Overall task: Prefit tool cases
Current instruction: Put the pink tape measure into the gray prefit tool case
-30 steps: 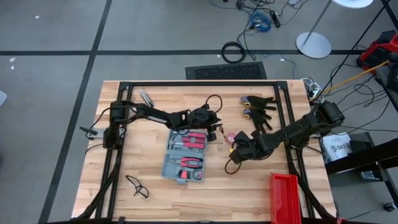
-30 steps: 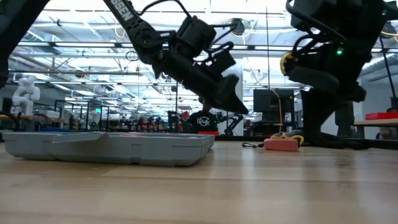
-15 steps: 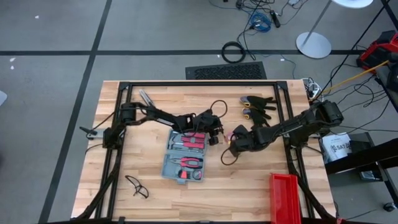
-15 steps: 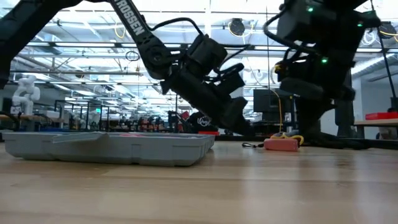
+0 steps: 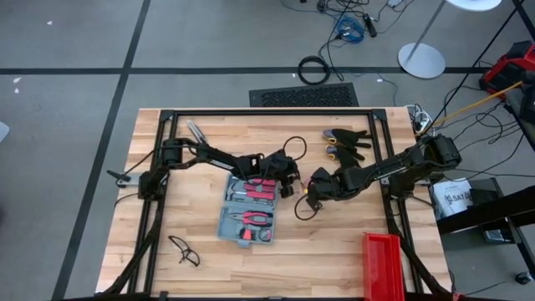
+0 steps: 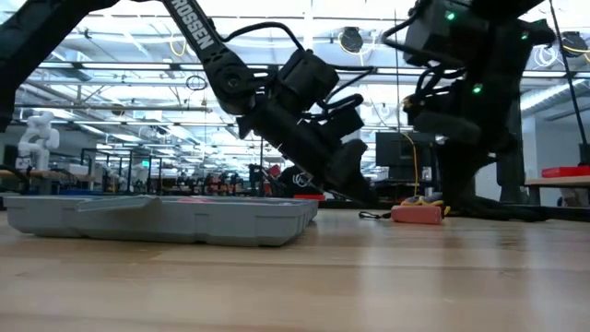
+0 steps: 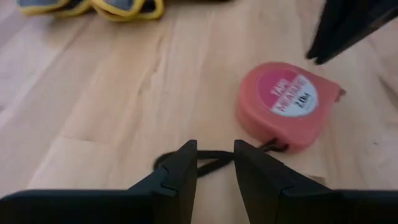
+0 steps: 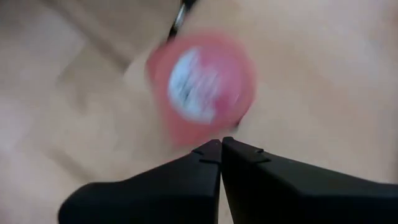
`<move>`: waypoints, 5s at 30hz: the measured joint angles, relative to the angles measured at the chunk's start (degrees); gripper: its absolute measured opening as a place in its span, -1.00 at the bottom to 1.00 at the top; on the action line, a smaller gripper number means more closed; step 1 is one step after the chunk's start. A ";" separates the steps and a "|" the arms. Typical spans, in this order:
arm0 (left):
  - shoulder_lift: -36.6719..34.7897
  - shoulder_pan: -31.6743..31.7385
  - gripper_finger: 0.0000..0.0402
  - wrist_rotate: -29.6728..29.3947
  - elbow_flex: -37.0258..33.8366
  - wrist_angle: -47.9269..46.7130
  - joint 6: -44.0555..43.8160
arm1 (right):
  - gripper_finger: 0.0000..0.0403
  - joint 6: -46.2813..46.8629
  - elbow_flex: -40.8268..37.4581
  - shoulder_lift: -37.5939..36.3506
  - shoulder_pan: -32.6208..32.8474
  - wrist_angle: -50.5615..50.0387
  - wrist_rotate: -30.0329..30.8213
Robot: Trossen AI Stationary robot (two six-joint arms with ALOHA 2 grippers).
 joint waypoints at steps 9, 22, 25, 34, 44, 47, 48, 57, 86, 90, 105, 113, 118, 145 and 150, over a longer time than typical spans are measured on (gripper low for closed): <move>0.00 0.00 -0.45 6.49 -0.02 -0.22 1.73 | -1.00 5.52 0.00 2.02 2.62 0.06 -5.17; 0.00 -0.77 -0.45 10.03 0.75 -0.64 0.91 | -1.00 -10.38 0.13 5.62 -8.51 3.35 -4.97; 0.00 -1.34 -0.45 10.20 1.66 -0.68 0.53 | -1.00 -17.04 -0.13 5.71 -11.81 7.15 -4.03; -0.53 -2.97 -0.45 7.87 4.69 -2.94 1.23 | -1.00 -21.80 -0.20 3.94 -15.99 6.27 -0.69; -16.19 -2.90 -0.45 -6.51 5.96 -30.39 10.86 | -1.00 -20.90 -0.04 -3.67 -14.39 9.32 -0.24; -23.07 -2.98 -0.45 -9.45 5.92 -37.24 12.54 | -1.00 -24.66 -0.04 -3.25 -12.88 17.25 -0.66; -25.56 -3.10 -0.45 -9.85 5.52 -37.51 13.12 | -0.99 -26.53 -0.04 -2.85 -12.38 20.52 -0.71; -42.37 -3.57 -0.45 -11.34 4.20 -46.35 13.97 | -0.77 -34.75 1.47 1.65 -12.53 31.58 -2.55; -53.45 -4.11 -0.44 -10.95 4.09 -72.35 2.00 | -0.97 -44.02 24.65 26.01 -15.66 4.16 -11.77; -58.45 -4.17 -0.44 -11.18 4.09 -72.27 -0.56 | -0.99 -45.38 23.78 20.44 -15.61 0.78 -13.28; -66.83 -6.83 -0.44 -13.65 4.09 -72.26 -2.68 | -1.00 -45.52 24.32 8.50 -12.73 1.95 -6.08; -66.58 -7.17 -0.44 -13.77 0.17 -72.08 -2.84 | -0.86 -50.71 24.44 9.40 -14.26 2.73 -1.32; -66.60 -7.17 -0.44 -13.77 -3.82 -71.25 -4.12 | -0.53 -50.82 24.48 10.28 -16.82 4.39 -7.68; -66.58 -7.15 -0.44 -13.75 -11.54 -65.23 -4.15 | -0.04 -51.64 25.07 28.28 -21.84 6.55 -23.04; -66.58 -7.17 -0.44 -13.75 -11.54 -65.21 -4.15 | -0.56 -47.76 24.82 27.67 -21.78 5.12 -24.05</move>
